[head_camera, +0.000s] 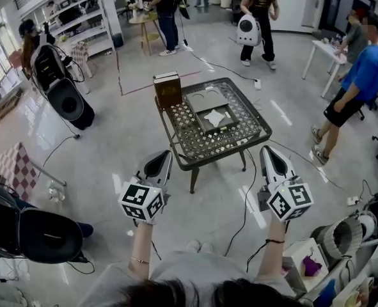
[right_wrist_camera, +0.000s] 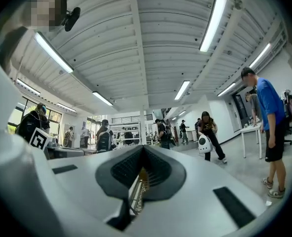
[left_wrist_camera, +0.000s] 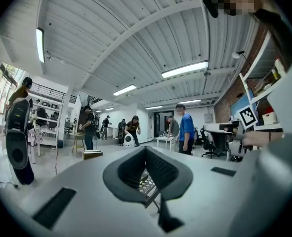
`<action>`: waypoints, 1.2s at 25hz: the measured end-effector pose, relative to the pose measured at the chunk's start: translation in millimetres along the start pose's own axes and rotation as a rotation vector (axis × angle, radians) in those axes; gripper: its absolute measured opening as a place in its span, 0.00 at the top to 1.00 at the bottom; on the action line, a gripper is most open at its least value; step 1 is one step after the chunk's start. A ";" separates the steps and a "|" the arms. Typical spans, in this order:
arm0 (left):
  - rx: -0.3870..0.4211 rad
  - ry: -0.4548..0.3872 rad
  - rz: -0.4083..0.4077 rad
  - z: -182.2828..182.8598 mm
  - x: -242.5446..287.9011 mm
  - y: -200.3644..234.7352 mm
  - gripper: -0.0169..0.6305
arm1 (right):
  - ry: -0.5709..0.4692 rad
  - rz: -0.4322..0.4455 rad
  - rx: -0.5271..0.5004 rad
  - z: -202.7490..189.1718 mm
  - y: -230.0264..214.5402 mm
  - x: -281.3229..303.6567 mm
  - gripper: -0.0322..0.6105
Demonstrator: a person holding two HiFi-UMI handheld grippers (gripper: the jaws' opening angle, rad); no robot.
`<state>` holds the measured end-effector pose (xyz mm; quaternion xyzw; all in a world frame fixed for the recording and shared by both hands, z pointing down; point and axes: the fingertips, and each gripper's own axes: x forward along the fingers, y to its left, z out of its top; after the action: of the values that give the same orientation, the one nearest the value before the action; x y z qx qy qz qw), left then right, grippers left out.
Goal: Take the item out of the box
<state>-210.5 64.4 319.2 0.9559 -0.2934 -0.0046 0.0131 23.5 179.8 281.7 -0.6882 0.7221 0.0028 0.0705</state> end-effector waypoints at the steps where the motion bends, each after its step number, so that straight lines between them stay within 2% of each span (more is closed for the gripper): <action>1: -0.002 0.003 -0.001 -2.1 1.7 -3.0 0.95 | -0.002 0.003 0.006 -0.6 -2.9 0.5 0.92; 13: -0.028 0.045 0.008 -15.7 33.0 -1.1 0.95 | 0.035 0.018 0.050 -13.8 -29.9 28.2 0.92; 30: -0.050 0.030 -0.054 -21.0 166.7 61.8 0.95 | 0.050 0.009 0.055 -31.1 -94.3 153.1 0.92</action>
<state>-106.8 -79.8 341.8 0.9628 -0.2672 0.0021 0.0414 107.6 19.6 305.1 -0.6825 0.7266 -0.0336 0.0713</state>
